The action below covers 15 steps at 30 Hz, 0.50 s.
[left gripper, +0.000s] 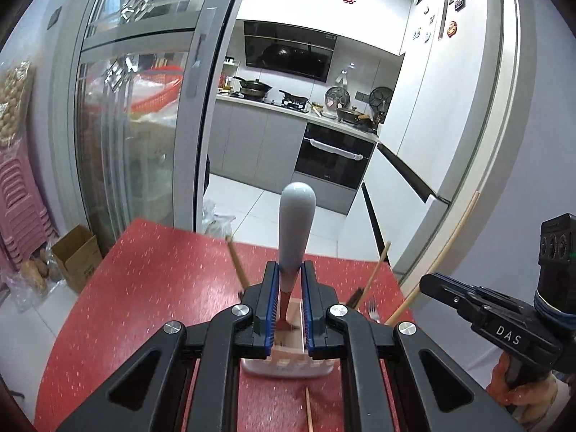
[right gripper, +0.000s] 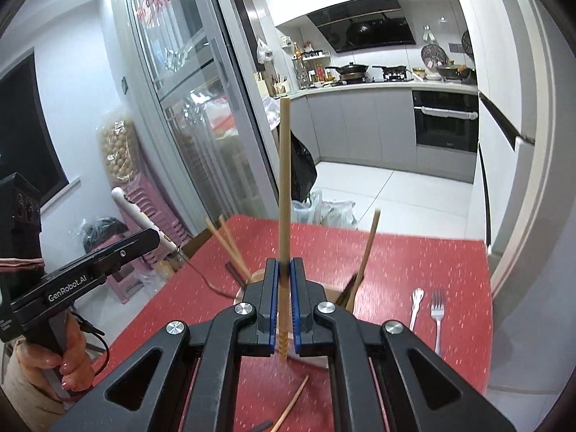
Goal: Organize utensils
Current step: 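Lift and carry the chopstick and white-handled spoon over the holder, then lower both utensils into the holder and open both grippers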
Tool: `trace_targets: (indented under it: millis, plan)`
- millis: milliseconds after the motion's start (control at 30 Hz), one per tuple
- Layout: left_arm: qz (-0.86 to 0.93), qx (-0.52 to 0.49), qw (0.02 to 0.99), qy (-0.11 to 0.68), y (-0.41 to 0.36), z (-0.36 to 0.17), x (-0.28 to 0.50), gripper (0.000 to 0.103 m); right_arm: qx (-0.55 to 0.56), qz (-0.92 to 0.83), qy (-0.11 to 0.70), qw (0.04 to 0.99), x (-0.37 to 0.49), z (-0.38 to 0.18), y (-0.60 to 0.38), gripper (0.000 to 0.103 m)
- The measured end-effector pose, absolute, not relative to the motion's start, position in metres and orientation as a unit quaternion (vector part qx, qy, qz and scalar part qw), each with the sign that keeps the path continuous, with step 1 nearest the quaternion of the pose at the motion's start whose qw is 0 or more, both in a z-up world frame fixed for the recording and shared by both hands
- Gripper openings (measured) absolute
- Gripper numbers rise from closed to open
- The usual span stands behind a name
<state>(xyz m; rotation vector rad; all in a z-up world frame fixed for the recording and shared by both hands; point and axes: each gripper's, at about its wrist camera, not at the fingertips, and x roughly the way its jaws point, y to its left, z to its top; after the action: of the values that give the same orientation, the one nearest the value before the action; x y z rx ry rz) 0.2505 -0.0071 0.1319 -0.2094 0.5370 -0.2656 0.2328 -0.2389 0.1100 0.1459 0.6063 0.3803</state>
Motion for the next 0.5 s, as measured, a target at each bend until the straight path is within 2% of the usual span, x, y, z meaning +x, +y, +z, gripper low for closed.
trace_targets:
  millis: [67, 100, 500]
  plan:
    - [-0.132, -0.105, 0.95, 0.263, -0.009, 0.135, 0.26, 0.032, 0.068, 0.183, 0.292, 0.936, 0.244, 0.113, -0.238, 0.007]
    - [-0.133, -0.106, 0.95, 0.263, -0.01, 0.135, 0.265, 0.022, 0.068, 0.182, 0.291, 0.937, 0.248, 0.113, -0.237, 0.007]
    - [-0.122, -0.092, 0.942, 0.3, -0.022, 0.09, 0.314, 0.022, 0.073, 0.167, 0.308, 0.934, 0.3, 0.076, -0.231, 0.007]
